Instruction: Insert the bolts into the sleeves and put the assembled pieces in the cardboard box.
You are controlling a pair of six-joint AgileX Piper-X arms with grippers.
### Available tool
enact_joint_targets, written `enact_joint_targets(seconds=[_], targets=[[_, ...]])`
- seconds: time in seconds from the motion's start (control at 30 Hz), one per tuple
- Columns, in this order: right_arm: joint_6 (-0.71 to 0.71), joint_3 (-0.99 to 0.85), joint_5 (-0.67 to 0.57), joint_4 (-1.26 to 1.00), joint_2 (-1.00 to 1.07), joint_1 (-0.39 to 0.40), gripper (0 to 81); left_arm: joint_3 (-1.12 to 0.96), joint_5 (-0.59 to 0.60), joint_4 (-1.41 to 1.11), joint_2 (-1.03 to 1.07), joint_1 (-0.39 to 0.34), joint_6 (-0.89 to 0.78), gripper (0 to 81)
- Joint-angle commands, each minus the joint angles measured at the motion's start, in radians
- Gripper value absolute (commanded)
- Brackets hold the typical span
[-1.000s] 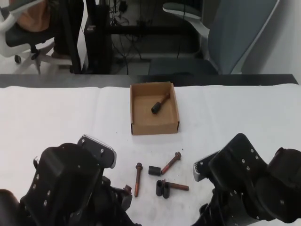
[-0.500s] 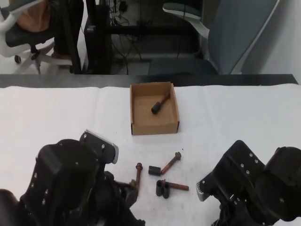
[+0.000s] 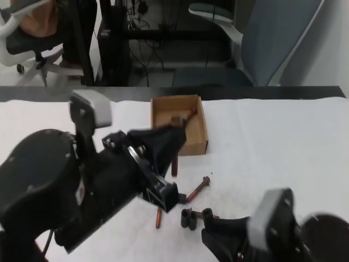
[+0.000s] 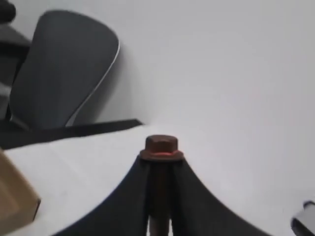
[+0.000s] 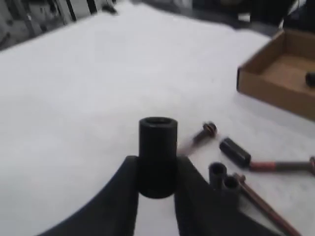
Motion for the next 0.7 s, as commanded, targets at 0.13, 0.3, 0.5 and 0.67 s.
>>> enact_joint_targets(seconds=[0.13, 0.3, 0.5, 0.67], targets=[[0.011, 0.026, 0.028, -0.238, -0.004, 0.053, 0.4, 0.033, -0.041, -0.115, -0.016, -0.002, -0.056, 1.8], [0.009, -0.030, 0.007, -0.238, 0.030, 0.053, 0.4, 0.033, -0.071, -0.204, -0.007, -0.056, -0.100, 1.8], [-0.047, -0.099, -0.025, -0.238, 0.090, 0.051, 0.4, 0.035, -0.127, -0.224, -0.004, -0.120, -0.074, 1.8], [-0.096, -0.127, -0.025, -0.239, 0.091, 0.051, 0.4, 0.053, -0.130, -0.217, -0.004, -0.113, -0.070, 1.8]])
